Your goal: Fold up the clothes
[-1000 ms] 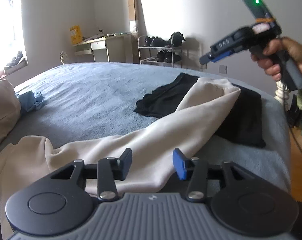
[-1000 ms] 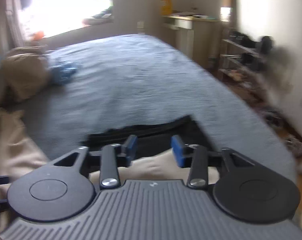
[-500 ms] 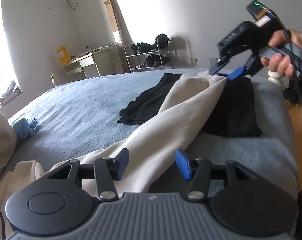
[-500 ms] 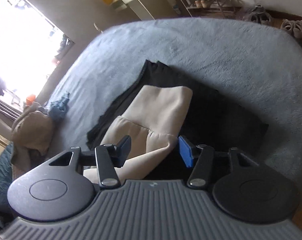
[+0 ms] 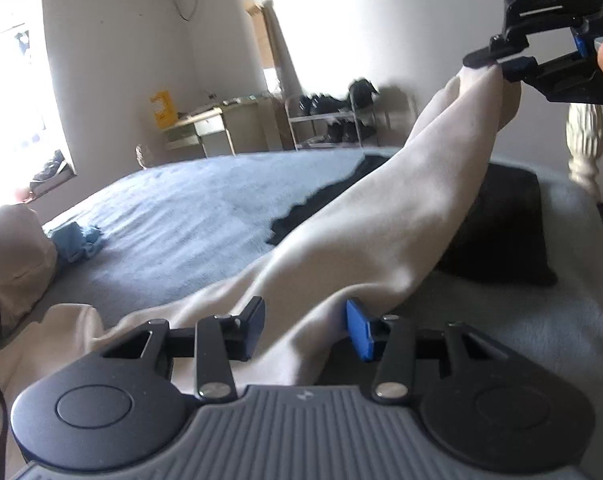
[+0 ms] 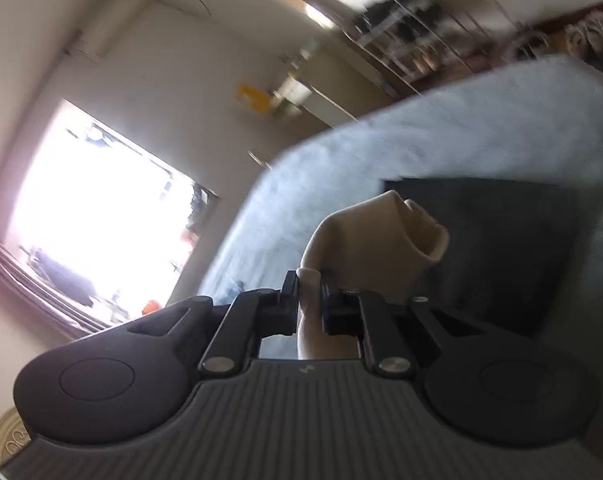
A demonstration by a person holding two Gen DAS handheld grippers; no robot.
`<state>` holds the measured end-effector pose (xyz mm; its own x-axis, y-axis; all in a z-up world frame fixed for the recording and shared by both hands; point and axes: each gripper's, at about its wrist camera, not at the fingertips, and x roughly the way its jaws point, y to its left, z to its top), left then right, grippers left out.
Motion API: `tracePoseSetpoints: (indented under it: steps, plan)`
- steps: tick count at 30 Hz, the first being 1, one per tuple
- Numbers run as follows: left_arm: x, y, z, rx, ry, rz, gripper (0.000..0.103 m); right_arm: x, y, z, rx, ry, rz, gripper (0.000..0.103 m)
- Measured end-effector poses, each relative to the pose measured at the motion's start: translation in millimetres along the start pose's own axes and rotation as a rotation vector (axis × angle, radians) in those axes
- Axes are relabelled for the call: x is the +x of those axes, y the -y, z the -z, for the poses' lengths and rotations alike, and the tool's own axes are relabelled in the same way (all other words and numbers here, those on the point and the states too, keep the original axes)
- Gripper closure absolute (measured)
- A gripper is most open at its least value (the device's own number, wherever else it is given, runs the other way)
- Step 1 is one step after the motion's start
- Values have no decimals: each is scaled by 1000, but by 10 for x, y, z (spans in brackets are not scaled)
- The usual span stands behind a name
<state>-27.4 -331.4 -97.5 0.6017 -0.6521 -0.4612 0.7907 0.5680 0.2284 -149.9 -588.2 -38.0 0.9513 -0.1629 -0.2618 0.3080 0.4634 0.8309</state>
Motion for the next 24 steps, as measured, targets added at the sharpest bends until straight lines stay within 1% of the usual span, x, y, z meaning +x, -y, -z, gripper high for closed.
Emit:
tracePoseSetpoints:
  steps: [1, 3, 5, 6, 7, 8, 9, 11, 13, 14, 16, 18, 19, 21, 24]
  plan:
    - [-19, -38, -19, -15, 5, -13, 56, 48, -80, 3, 11, 10, -9, 91]
    - [-45, -123, -58, -59, 9, -33, 56, 272, -214, -75, 21, 19, 11, 89]
    - [-44, -222, -100, -128, 1, -45, 56, 703, -324, -172, 43, -13, 59, 82]
    - [-45, -265, -115, -157, -6, -42, 56, 975, -397, -225, 11, -53, 74, 67]
    - [-46, -305, -127, -185, -15, -33, 56, 1271, -462, -285, -41, -113, 74, 54]
    - [-46, -345, -139, -212, -24, -25, 55, 1517, -461, -321, -40, -176, 74, 52]
    - [-52, -361, -147, -226, -29, -16, 55, 1756, -459, -356, -38, -238, 74, 52]
    - [-63, -350, -155, -227, -38, 7, 50, 1980, -413, -378, 6, -308, 50, 52]
    - [-62, -295, -156, -206, -48, 41, 49, 2014, -377, -409, 21, -338, -29, 51]
    - [-45, -246, -156, -187, -53, 52, 48, 1975, -349, -430, 31, -333, -55, 50]
    - [7, -117, -147, -144, -62, 62, 46, 1829, -287, -505, 26, -291, -92, 50]
    - [65, -5, -134, -117, -66, 69, 45, 1655, -213, -600, -9, -245, -133, 48]
    - [112, 25, -135, -112, -71, 67, 45, 1599, -173, -649, -25, -243, -136, 47]
    - [218, 76, -145, -104, -87, 58, 45, 1519, -112, -719, -53, -244, -100, 47]
    - [333, -29, -162, -173, -114, 41, 45, 1430, 29, -810, -97, -229, -60, 47]
